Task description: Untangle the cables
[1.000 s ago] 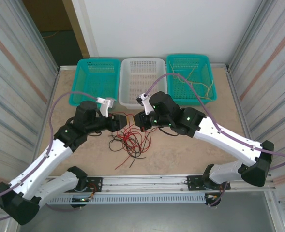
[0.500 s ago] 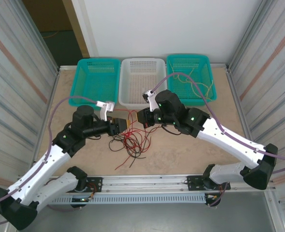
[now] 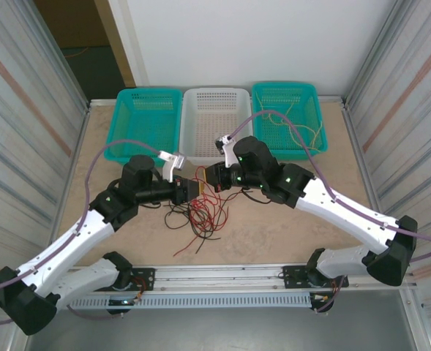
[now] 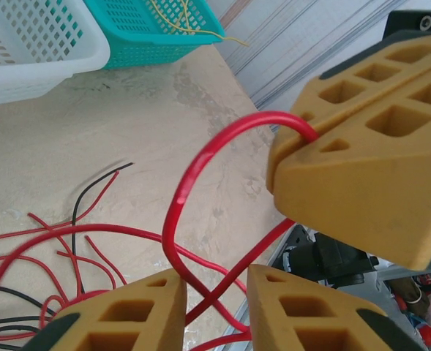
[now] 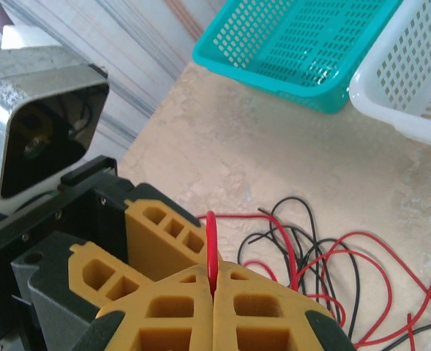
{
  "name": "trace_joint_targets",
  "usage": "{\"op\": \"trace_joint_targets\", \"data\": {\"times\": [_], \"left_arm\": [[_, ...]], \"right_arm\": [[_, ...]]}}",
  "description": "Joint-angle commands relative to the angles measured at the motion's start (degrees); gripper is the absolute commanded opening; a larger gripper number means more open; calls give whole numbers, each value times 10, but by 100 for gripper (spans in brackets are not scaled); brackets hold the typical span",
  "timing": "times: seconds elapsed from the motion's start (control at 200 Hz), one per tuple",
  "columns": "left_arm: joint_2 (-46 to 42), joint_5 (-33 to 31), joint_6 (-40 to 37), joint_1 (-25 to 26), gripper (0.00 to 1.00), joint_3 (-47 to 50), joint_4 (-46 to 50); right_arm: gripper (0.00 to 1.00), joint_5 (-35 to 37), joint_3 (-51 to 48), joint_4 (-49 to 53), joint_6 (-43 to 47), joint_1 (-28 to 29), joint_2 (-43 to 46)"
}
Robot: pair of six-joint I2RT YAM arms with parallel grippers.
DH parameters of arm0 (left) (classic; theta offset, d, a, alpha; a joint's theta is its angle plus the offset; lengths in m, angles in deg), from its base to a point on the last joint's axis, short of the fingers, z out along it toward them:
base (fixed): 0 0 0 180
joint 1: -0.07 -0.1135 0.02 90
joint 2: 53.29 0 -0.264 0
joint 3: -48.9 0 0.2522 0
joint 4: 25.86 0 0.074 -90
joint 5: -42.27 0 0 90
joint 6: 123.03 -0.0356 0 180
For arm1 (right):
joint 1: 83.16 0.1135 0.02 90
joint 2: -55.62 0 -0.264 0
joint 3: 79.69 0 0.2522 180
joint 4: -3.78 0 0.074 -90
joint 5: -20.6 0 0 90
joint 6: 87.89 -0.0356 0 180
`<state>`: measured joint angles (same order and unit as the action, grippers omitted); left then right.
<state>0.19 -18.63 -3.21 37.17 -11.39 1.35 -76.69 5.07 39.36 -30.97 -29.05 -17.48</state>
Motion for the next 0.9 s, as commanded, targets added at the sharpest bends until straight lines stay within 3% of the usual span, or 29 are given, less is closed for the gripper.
{"op": "trace_joint_targets", "data": {"times": [0.0, 0.135, 0.255, 0.316, 0.616, 0.766, 0.897], "left_arm": [[2, 6, -11, 8, 27, -15, -20], [-2, -3, -13, 8, 24, -11, -15], [-12, -26, -16, 8, 45, -10, 3], [-19, -42, -19, 8, 49, -6, 14], [-56, -81, -28, 8, 32, 25, 47], [-71, -91, -30, 8, 51, 31, 61], [-82, -108, -25, 8, 56, 29, 74]], "right_arm": [[0, 5, -5, -45, -25, 12, -6], [0, 17, -4, -48, -28, 12, -7], [0, 33, -4, -41, -31, 10, -2], [0, 36, -8, -42, -35, 8, 3], [0, 38, -12, -37, -37, 3, 16], [0, 37, -11, -38, -37, 1, 18], [0, 34, -10, -39, -37, 1, 17]]}}
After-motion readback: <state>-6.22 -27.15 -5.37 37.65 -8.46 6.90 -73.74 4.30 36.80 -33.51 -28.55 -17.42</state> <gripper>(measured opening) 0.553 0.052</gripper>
